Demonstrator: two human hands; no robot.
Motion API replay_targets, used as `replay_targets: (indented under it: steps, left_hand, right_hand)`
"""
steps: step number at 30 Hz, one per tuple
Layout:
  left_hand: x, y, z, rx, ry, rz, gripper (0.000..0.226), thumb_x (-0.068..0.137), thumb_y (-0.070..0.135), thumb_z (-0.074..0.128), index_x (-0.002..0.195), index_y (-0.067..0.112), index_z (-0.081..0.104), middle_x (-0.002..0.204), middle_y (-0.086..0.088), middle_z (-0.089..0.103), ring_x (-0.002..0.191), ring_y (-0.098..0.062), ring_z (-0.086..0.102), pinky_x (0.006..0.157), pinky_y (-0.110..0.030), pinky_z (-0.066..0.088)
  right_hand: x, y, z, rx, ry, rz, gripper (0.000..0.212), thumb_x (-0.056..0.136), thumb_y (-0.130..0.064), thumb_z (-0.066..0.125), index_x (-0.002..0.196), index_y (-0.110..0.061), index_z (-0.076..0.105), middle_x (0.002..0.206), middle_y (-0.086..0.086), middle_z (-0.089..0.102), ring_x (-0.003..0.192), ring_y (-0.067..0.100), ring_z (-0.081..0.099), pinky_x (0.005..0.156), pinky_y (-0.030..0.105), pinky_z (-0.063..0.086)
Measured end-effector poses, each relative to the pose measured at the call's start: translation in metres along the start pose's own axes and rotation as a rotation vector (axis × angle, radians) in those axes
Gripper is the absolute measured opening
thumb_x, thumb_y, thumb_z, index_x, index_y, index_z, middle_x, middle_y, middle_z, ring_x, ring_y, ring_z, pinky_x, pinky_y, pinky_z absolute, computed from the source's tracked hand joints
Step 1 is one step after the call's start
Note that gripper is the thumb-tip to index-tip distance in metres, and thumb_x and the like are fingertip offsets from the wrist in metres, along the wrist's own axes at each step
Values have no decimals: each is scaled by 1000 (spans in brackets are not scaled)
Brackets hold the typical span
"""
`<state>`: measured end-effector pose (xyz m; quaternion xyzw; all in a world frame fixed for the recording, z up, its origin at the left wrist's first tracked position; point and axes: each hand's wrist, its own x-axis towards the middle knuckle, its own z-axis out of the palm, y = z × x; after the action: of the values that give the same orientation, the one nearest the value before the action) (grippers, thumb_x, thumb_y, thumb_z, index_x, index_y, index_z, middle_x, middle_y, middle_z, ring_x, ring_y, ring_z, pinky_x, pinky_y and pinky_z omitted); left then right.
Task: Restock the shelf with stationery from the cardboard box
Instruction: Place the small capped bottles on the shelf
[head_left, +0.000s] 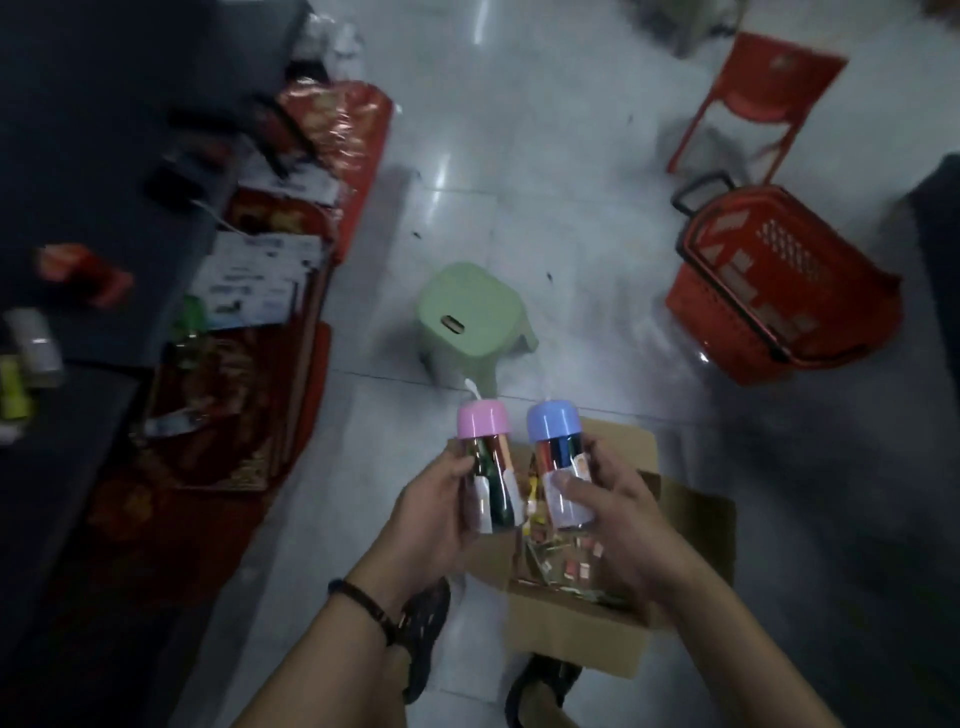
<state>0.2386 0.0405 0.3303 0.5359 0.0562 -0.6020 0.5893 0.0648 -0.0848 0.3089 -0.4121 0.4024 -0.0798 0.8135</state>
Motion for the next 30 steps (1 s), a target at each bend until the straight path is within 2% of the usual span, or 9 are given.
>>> replay_targets:
  steps: [4, 7, 9, 13, 15, 17, 21, 26, 30]
  left_hand:
    - [-104, 72, -5, -88, 20, 188, 46, 95, 17, 54, 139, 16, 65, 125, -22, 69, 109, -34, 66, 96, -47, 50]
    - [-168, 108, -26, -66, 60, 372, 45, 91, 12, 69, 135, 15, 65, 114, -17, 62, 101, -29, 56, 85, -43, 48]
    - [-210, 130, -47, -74, 115, 480, 49, 87, 11, 76, 135, 11, 65, 106, -14, 64, 97, -25, 60, 86, -43, 48]
    - [-284, 168, -107, -178, 203, 566, 46, 86, 29, 85, 126, 12, 73, 107, -14, 72, 96, -24, 68, 91, -43, 52]
    - [-316, 182, -144, -243, 252, 556, 50, 95, 42, 70, 134, 10, 69, 121, -20, 73, 106, -31, 69, 92, -47, 54]
    - [-349, 195, -182, -265, 250, 603, 49, 102, 38, 58, 139, 6, 64, 135, -26, 68, 117, -36, 66, 95, -48, 56]
    - [-415, 224, -254, -277, 241, 762, 43, 99, 24, 59, 136, 4, 64, 125, -22, 72, 106, -29, 73, 87, -42, 62]
    - [-489, 255, -324, -118, 324, 947, 35, 104, 15, 58, 139, 12, 64, 127, -16, 70, 115, -32, 68, 105, -58, 54]
    - [-535, 285, -359, -55, 567, 1090, 43, 89, 23, 74, 132, 20, 69, 115, -10, 73, 107, -28, 67, 106, -60, 51]
  right_hand:
    - [-34, -74, 90, 3, -76, -52, 40, 104, -21, 53, 144, -24, 62, 127, 15, 74, 112, 37, 69, 91, 49, 52]
    - [-57, -110, 162, -34, -150, -133, 39, 105, -11, 51, 141, -20, 64, 127, 9, 75, 110, 26, 71, 94, 45, 52]
    - [-73, -123, 211, -70, -203, -173, 37, 102, -9, 61, 136, -18, 68, 120, 6, 76, 101, 21, 69, 90, 43, 53]
    - [-97, -132, 312, -115, -354, -225, 42, 87, -13, 75, 129, -17, 72, 109, 13, 73, 92, 30, 65, 84, 45, 54]
    - [-106, -132, 366, -132, -407, -229, 48, 86, -6, 79, 131, -15, 70, 111, 11, 76, 92, 25, 71, 81, 40, 59]
    - [-115, -127, 422, -157, -468, -230, 53, 82, -10, 79, 133, -14, 68, 118, 12, 77, 99, 26, 74, 84, 40, 60]
    - [-122, -117, 526, -209, -561, -263, 54, 80, -16, 80, 133, -17, 69, 123, 16, 75, 101, 27, 73, 80, 39, 62]
    - [-132, -105, 638, -288, -735, -332, 49, 82, -16, 80, 130, -18, 72, 129, 28, 69, 107, 37, 67, 97, 55, 55]
    - [-141, -113, 714, -318, -809, -382, 43, 80, -15, 80, 123, -19, 76, 120, 23, 74, 100, 31, 70, 82, 39, 60]
